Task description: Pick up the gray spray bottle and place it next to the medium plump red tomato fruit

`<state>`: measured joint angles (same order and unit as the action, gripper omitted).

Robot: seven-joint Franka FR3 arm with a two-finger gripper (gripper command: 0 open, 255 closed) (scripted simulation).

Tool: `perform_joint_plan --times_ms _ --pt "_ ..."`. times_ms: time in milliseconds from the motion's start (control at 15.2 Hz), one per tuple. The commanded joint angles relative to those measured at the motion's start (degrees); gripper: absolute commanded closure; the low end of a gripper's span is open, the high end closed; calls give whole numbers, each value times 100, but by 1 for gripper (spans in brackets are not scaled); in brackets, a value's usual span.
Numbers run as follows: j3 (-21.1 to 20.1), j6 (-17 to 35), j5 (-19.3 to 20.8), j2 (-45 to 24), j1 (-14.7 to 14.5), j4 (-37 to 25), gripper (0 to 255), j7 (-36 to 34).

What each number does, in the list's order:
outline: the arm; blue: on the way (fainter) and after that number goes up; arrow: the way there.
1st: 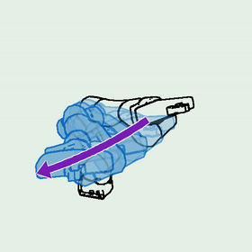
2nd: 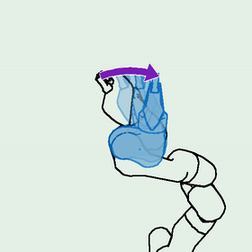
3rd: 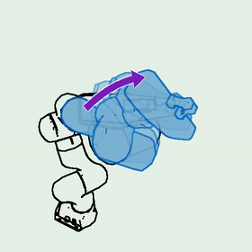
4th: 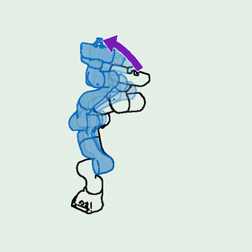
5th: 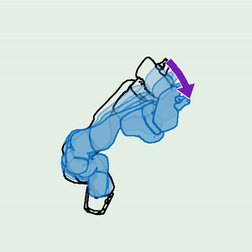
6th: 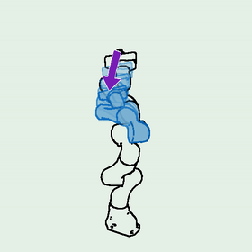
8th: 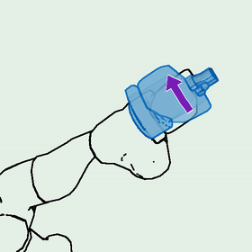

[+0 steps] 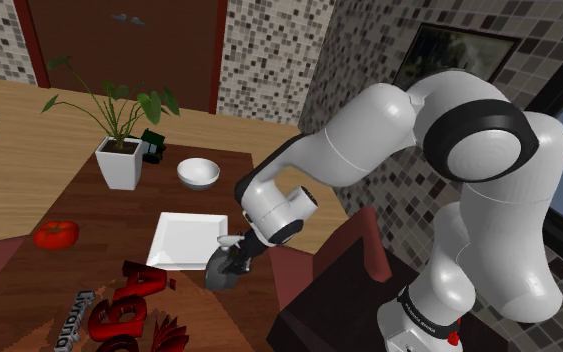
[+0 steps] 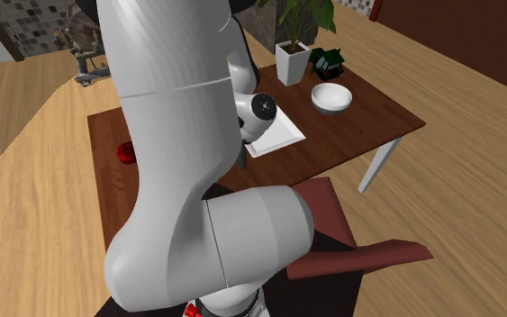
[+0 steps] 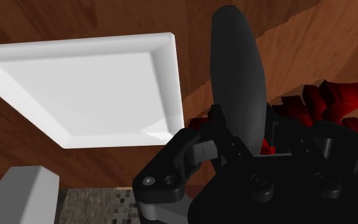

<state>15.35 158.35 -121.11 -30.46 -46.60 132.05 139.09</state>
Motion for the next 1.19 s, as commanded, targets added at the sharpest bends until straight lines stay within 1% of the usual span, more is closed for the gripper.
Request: perform_joint_plan --times_ms 0,594,1122 --pt "-20 74 156 152 10 63 255 -140" --pt "-121 426 1085 956 53 432 255 -1002" --pt "-174 674 2198 1672 52 775 255 -2082"
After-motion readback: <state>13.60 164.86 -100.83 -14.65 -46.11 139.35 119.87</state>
